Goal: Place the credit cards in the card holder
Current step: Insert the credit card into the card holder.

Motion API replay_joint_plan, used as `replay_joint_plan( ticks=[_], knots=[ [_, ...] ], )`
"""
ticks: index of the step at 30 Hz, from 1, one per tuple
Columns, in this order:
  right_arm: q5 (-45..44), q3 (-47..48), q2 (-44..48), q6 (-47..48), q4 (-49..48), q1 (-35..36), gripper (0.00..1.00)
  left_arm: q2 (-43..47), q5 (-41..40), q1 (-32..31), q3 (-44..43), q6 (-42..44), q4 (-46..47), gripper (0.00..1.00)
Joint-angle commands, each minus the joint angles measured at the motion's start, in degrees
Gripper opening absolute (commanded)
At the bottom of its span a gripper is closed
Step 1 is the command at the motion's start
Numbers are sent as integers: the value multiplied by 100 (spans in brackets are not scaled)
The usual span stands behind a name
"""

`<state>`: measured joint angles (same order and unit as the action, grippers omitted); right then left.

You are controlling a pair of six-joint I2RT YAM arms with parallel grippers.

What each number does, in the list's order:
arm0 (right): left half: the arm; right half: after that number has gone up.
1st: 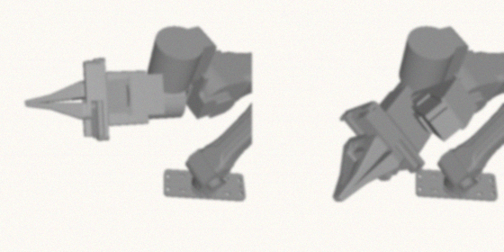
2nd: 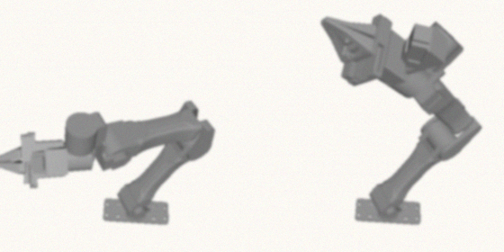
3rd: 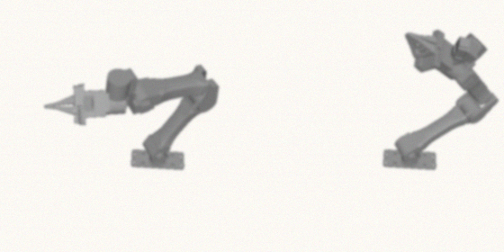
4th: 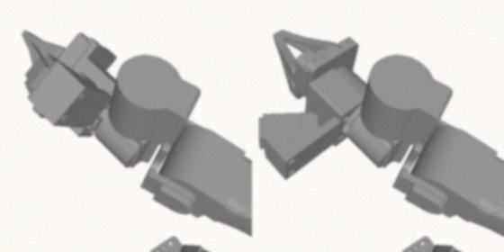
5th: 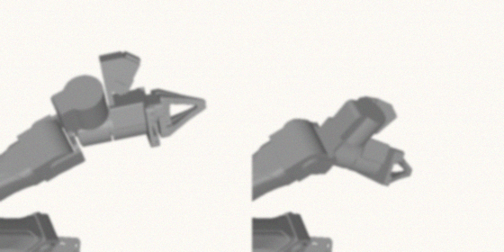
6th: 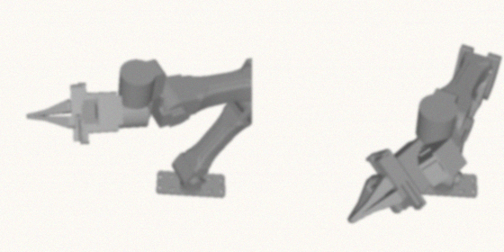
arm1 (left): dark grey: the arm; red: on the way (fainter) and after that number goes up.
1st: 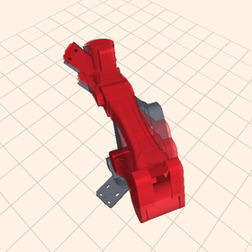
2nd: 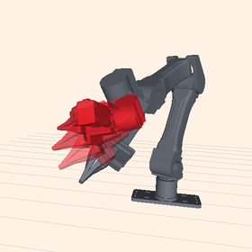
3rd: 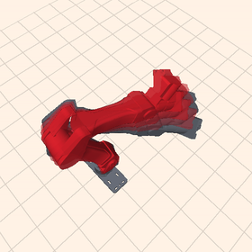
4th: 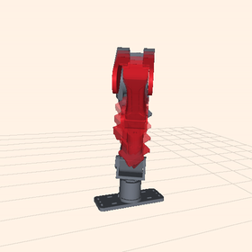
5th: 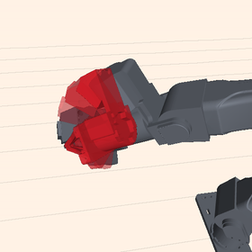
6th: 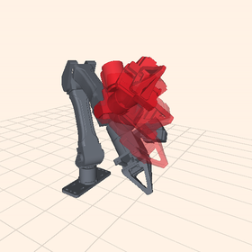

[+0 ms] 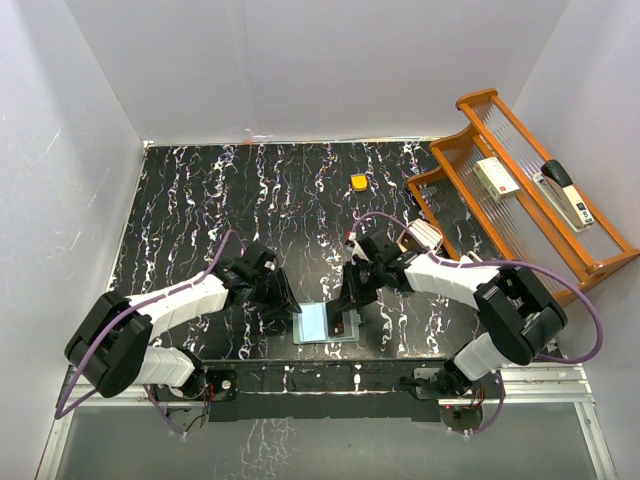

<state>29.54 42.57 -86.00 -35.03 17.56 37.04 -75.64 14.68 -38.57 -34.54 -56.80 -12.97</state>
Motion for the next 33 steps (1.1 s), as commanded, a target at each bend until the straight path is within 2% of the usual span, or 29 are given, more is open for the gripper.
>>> replay_joint_plan(
  ticks=[1,6,15,33],
  knots=[
    [-115,421,16,376,375,-5,0,12,308,16,-151,232,-281,35],
    [304,506,-12,822,806,-153,0,-11,476,16,-109,270,-207,23],
    [1037,645,-368,923,728,-241,0,-184,600,16,188,185,291,7],
    [1954,541,-1117,980,53,-469,0,-907,-11,16,-40,701,46,5]
  ],
)
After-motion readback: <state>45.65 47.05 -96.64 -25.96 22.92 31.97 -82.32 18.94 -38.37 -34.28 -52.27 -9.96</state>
